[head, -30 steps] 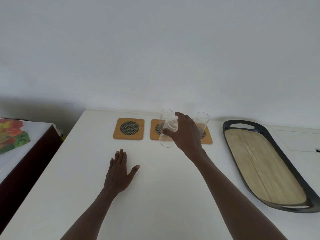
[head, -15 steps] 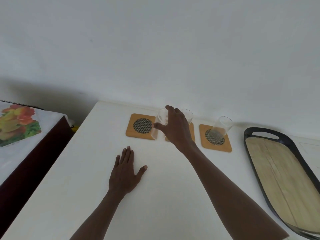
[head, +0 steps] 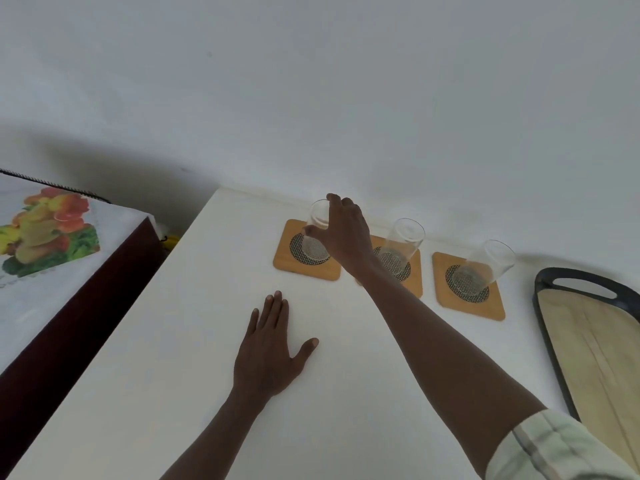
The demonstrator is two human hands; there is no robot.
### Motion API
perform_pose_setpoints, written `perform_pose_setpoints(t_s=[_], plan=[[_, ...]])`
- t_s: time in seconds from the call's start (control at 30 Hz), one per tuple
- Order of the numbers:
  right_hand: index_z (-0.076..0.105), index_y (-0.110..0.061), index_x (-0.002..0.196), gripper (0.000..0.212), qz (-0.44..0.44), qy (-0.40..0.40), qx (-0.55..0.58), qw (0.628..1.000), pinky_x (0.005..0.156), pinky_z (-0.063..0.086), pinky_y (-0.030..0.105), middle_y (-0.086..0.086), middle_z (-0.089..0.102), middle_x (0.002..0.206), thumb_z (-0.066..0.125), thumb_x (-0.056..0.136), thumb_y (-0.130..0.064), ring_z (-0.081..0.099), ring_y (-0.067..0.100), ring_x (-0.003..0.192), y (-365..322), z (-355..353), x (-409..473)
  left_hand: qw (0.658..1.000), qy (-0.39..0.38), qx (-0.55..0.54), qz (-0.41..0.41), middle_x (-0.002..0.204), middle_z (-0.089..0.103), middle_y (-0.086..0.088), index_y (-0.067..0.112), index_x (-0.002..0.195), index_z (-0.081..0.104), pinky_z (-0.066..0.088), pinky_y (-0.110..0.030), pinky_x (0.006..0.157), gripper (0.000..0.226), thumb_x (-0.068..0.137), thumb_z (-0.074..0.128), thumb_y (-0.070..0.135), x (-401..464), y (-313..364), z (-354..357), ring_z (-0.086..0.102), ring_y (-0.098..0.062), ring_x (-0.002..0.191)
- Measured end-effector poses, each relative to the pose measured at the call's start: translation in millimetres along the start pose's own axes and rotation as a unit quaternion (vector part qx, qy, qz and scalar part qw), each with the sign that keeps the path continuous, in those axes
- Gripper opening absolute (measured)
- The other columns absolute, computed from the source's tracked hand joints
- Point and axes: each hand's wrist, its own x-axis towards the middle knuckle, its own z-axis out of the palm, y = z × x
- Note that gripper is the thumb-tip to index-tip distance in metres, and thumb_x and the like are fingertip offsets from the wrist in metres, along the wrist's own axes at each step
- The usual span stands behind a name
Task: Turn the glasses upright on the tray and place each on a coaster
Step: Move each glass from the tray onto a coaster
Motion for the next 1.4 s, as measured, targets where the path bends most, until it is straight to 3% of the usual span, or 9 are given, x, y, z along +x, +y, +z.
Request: perform_pose_setpoints(t_s=[0.4, 0.63, 1.13, 1.4], plan=[[0.046, -0.007, 0.131, 0.073, 0.002, -0.04, -0.033, 0.999, 0.085, 0.045, 0.038, 0.014, 0.055, 0.119, 0.074, 0.079, -0.051, 0.05, 0.031, 0.115, 2.0, 31.2, 25.9, 1.0, -0.005, -0.009, -0.009, 0.167, -0.004, 0.002, 0.013, 0.158, 0.008, 0.005, -0.036, 0.126, 0.102, 0.086, 0.019, 0.083, -0.9, 2.0, -1.9, -0.007, -0.011, 0.153], [0.045, -0.004, 0.134, 0.076, 0.007, -0.04, -0.022, 0.999, 0.092, 0.045, 0.04, 0.016, 0.054, 0.124, 0.073, 0.081, -0.051, 0.048, 0.032, 0.12, 0.9, 31.7, 30.0, 1.0, -0.006, -0.012, -0.011, 0.167, -0.004, 0.002, 0.013, 0.158, 0.007, 0.005, -0.036, 0.126, 0.102, 0.085, 0.019, 0.083, -1.1, 2.7, -3.8, -0.007, -0.011, 0.153], [0.044, -0.007, 0.131, 0.075, 0.006, -0.022, -0.057, 0.998, 0.083, 0.048, 0.04, 0.014, 0.054, 0.12, 0.072, 0.08, -0.054, 0.051, 0.031, 0.115, -0.2, 38.1, 29.4, 1.0, -0.014, -0.01, -0.012, 0.167, -0.002, 0.002, 0.013, 0.158, 0.009, 0.007, -0.037, 0.126, 0.105, 0.082, 0.013, 0.086, -0.8, 3.6, -5.3, -0.006, -0.011, 0.154], [0.024, -0.006, 0.146, 0.106, 0.03, -0.017, -0.023, 0.999, 0.08, 0.048, 0.044, 0.018, 0.049, 0.128, 0.067, 0.073, -0.07, 0.044, 0.035, 0.123, -1.9, 35.2, 25.8, 0.999, -0.023, -0.012, -0.019, 0.167, -0.003, 0.002, 0.013, 0.158, 0.009, 0.008, -0.037, 0.126, 0.105, 0.082, 0.012, 0.086, -1.0, 5.1, -7.7, -0.007, -0.011, 0.153]])
